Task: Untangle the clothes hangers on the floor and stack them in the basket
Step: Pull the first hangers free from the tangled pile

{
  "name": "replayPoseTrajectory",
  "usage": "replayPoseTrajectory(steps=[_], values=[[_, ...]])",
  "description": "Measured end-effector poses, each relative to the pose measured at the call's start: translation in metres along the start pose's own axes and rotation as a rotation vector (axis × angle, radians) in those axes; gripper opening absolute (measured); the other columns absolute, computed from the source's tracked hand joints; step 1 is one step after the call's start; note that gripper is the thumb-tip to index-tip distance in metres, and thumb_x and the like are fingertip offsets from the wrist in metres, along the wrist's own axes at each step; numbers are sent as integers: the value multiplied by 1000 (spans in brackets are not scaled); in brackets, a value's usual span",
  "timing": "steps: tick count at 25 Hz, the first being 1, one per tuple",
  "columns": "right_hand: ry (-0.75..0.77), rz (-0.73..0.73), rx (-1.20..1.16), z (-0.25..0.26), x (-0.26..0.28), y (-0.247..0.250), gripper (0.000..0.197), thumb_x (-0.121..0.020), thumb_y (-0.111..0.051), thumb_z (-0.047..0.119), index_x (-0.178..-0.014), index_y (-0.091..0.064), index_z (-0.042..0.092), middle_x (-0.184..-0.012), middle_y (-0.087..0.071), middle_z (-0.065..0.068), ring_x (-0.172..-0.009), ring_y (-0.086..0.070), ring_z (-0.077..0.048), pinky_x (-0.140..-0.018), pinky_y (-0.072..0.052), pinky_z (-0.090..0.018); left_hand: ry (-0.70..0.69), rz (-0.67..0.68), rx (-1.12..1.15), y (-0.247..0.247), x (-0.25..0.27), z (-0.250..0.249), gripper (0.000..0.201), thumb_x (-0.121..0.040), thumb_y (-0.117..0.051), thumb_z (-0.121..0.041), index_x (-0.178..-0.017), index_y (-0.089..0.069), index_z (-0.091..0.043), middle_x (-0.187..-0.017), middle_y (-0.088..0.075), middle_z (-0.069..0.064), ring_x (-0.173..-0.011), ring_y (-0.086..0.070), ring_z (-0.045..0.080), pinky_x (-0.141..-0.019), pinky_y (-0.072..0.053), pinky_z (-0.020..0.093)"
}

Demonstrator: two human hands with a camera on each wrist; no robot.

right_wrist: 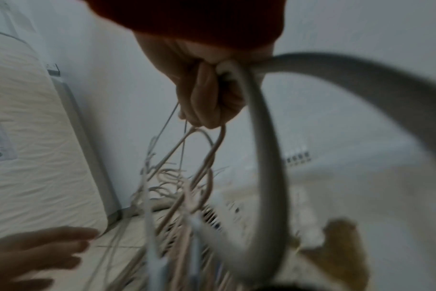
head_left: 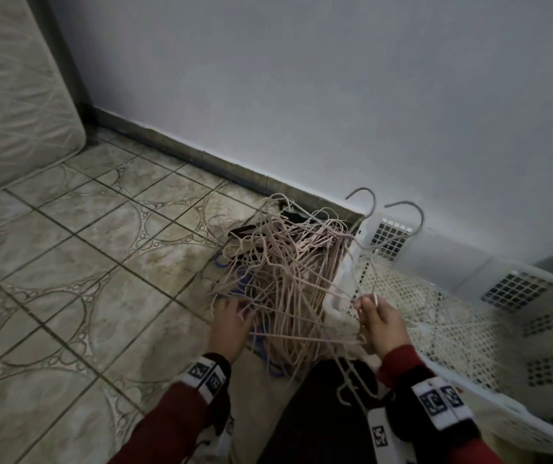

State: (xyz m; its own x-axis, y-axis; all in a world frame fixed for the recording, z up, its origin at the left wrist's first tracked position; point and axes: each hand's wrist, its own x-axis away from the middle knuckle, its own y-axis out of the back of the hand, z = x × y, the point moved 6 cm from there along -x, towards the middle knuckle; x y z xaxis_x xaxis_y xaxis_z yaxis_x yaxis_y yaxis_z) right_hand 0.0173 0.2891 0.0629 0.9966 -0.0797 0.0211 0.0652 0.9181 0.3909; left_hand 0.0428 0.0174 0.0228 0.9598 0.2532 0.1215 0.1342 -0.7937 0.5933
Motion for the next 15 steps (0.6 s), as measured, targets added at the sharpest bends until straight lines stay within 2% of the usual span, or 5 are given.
replayPoseTrajectory(steps=[3, 8, 11, 13, 15], values=[[115, -20, 158, 10, -9, 37, 26, -82, -38, 36, -63, -54, 30, -48, -47, 7, -45, -50, 0, -44, -32, -11, -152, -76, -202, 22, -31, -32, 44, -89, -55, -19, -132, -44, -14, -132, -43, 12, -116, -46, 22, -93, -39, 27], [184, 5, 295, 8, -23, 64, 25, -90, -41, 30, -69, -55, 29, -50, -46, 3, -47, -51, 0, -48, -35, -11, -110, 121, -395, 7, -76, -35, 68, -83, -63, -31, -139, -30, -10, -139, -42, 13, -126, -44, 28, -102, -41, 39], [212, -11, 370, 7, -29, 82, 17, -93, -45, 22, -83, -57, 18, -54, -54, 1, -50, -55, 0, -47, -36, -12, -191, 63, -546, 1, -79, -41, 39, -83, -61, -25, -115, -48, -6, -118, -54, 14, -111, -50, 30, -89, -43, 37], [181, -28, 388, 2, -29, 96, 15, -94, -44, 15, -88, -58, 18, -63, -62, -1, -48, -57, -6, -46, -39, -13, -267, 37, -445, -1, -73, -47, 17, -86, -55, -18, -98, -52, -7, -100, -59, 12, -95, -56, 31, -74, -43, 37], [207, -90, 422, 2, -25, 114, 13, -92, -48, 25, -88, -59, 18, -64, -63, -2, -53, -59, 0, -49, -40, -9, -287, 36, -265, -2, -67, -49, 12, -89, -52, -16, -96, -53, -6, -91, -61, 14, -82, -60, 32, -70, -47, 41]])
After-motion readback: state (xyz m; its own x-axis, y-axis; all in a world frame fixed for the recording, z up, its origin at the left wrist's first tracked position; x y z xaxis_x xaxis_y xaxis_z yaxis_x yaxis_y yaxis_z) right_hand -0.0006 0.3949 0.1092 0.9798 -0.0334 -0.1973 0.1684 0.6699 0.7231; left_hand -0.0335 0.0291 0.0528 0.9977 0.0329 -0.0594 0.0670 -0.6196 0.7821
